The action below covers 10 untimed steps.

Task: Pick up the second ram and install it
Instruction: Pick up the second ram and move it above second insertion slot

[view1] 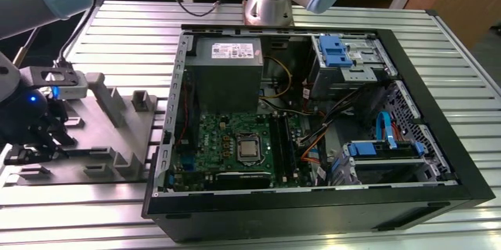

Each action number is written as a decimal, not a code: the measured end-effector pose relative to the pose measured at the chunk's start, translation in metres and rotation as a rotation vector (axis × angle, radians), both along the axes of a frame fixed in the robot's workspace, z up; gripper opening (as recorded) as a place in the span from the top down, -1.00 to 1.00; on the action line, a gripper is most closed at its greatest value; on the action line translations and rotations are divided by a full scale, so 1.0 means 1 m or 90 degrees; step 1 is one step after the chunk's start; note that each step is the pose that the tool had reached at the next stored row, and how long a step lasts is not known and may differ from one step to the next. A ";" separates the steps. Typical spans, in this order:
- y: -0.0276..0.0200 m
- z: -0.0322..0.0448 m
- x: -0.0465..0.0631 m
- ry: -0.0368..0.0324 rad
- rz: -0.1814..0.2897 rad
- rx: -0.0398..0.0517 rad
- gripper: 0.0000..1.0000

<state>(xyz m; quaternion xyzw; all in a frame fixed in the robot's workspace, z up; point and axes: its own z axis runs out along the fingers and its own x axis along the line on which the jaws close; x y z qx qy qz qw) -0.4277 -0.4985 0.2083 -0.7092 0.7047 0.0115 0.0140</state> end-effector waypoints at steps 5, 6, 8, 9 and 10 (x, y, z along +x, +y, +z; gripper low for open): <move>0.0016 -0.0048 0.000 0.0000 0.000 0.0000 0.29; 0.0021 -0.0057 -0.001 0.0000 0.000 0.0000 0.29; 0.0025 -0.0084 -0.003 0.0001 0.000 0.0000 0.29; 0.0027 -0.0100 -0.003 0.0000 0.000 0.0000 0.29; 0.0028 -0.0113 -0.004 0.0000 0.000 0.0000 0.29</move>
